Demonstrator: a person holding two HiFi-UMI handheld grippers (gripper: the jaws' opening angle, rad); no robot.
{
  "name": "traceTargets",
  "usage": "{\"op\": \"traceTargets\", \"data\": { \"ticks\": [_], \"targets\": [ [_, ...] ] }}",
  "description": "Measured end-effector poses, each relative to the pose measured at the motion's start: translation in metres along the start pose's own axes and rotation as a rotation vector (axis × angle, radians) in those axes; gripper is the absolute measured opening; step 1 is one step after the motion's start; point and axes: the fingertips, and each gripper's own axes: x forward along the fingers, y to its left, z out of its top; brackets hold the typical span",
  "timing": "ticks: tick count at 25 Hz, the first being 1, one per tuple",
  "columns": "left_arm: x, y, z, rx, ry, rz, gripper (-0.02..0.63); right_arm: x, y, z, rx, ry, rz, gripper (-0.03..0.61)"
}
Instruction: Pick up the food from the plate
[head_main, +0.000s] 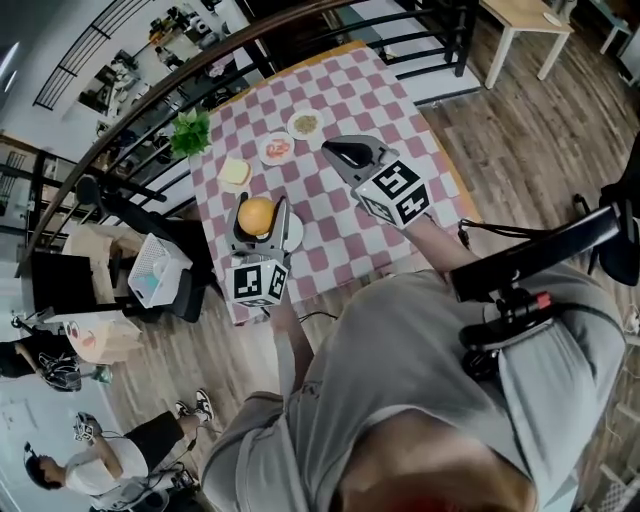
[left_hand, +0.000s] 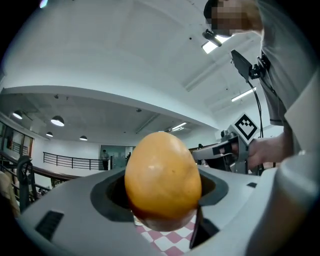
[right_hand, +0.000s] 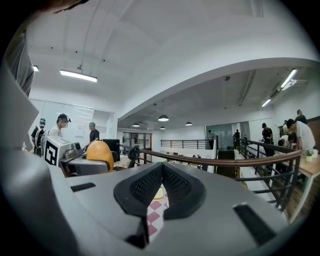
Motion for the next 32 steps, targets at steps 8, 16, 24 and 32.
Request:
{"op": "traceTargets", "data": {
  "ticks": [8, 16, 24, 32],
  "targets": [
    [0.004, -0.005, 0.021, -0.045, -0.036, -0.006, 0.328, -0.006, -0.004, 0.004, 0.008, 0.004, -0.007, 0.014],
    [-0.003, -0.002, 0.026, -0.049, -0.044, 0.011, 0.328, -0.010, 0.003, 0.008, -0.007, -0.011, -0.001, 0.014],
    [-0.004, -0.008, 0.024, -0.075, -0.053, 0.001, 0.328, -0.022, 0.006, 0.008, -0.024, -0.019, -0.002, 0.014],
    [0.035, -0.047, -0.099, 0.149, 0.358, -0.182, 0.328, -0.029, -0.008, -0.007, 0.012, -0.024, -0.024, 0.014]
  ]
}}
